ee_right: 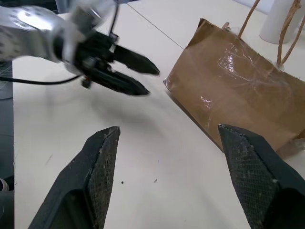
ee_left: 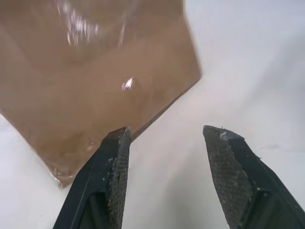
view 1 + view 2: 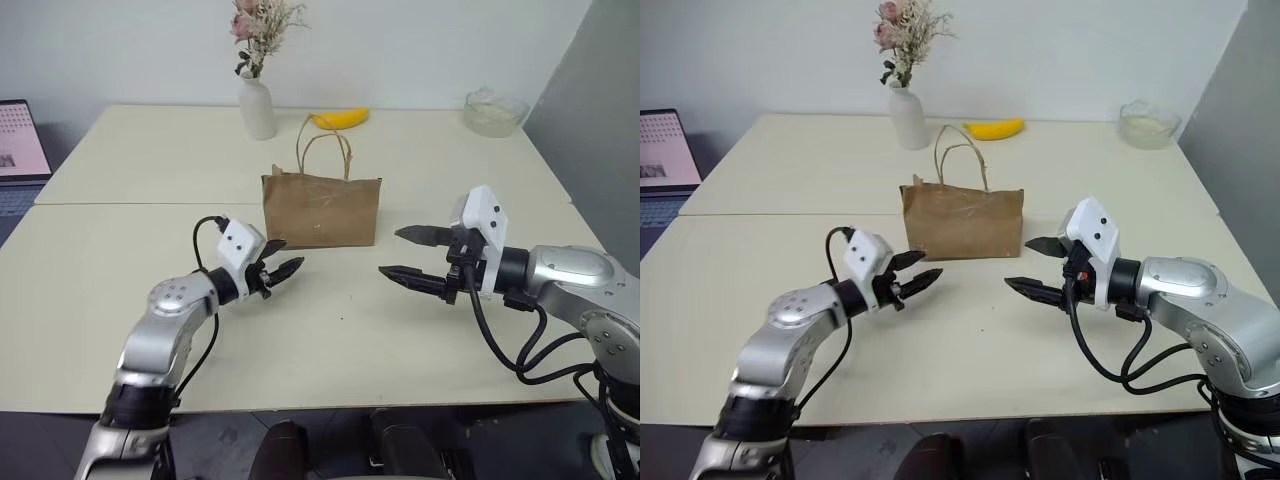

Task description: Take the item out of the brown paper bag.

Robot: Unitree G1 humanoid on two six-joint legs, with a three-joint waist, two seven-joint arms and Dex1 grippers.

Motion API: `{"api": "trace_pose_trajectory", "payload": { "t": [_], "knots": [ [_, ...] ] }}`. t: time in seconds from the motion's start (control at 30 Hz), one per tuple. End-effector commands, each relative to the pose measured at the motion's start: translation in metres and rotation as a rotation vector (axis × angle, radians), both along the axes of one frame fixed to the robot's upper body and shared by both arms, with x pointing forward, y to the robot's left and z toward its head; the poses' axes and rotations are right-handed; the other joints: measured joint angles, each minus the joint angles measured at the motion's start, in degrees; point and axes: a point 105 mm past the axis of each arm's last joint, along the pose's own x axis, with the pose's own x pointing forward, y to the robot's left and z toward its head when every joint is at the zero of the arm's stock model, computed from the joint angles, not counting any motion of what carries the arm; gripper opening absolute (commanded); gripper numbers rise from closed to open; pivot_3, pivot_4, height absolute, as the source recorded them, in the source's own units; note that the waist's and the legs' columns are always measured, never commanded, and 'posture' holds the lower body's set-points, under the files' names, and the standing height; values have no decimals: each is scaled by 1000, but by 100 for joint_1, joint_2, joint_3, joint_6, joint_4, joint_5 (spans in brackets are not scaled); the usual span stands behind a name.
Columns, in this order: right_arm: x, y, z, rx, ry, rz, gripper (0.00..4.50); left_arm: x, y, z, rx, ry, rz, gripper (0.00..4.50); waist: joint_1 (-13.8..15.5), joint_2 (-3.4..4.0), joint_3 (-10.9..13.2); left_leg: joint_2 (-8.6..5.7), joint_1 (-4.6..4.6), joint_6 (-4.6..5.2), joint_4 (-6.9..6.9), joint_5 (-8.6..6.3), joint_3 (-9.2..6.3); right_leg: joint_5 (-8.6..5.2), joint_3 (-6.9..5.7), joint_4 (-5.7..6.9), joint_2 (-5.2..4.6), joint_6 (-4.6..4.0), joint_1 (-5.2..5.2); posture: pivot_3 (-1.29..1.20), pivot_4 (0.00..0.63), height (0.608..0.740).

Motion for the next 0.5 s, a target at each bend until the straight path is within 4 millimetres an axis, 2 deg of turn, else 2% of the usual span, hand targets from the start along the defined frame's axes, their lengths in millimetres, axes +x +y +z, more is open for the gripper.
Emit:
{"api": "trace_pose_trajectory", "payload": {
  "t": [0.03,0.13,0.2,0.37,0.5],
  "knots": [
    [25,-2,15,50,-108,-81,3269,-37,1,24,-47,-72,39,2562,-22,-2,-3,-1,5,0,0,0,4,0,3,0,0,0,1,0,150,740],
    [50,-2,18,59,-159,-135,2564,-49,11,22,-54,-60,120,2574,-13,-3,-3,-4,47,0,-2,0,10,-1,9,0,0,-1,35,0,150,740],
    [65,-1,20,48,-191,-152,1839,-52,16,21,-44,-64,160,2574,-12,-4,-3,-3,60,0,-2,0,7,-4,6,1,4,-7,42,0,150,740],
    [128,13,26,-50,-307,-217,45,-62,21,24,-35,-94,234,2574,-43,-4,-3,-6,61,1,-2,0,13,-6,11,-1,5,-10,42,0,150,740],
    [169,33,31,-156,-366,-234,18,-67,23,22,-14,-89,256,2574,-75,-2,-2,-3,61,1,-18,0,18,-7,13,-2,6,-15,33,0,150,740]
  ]
}}
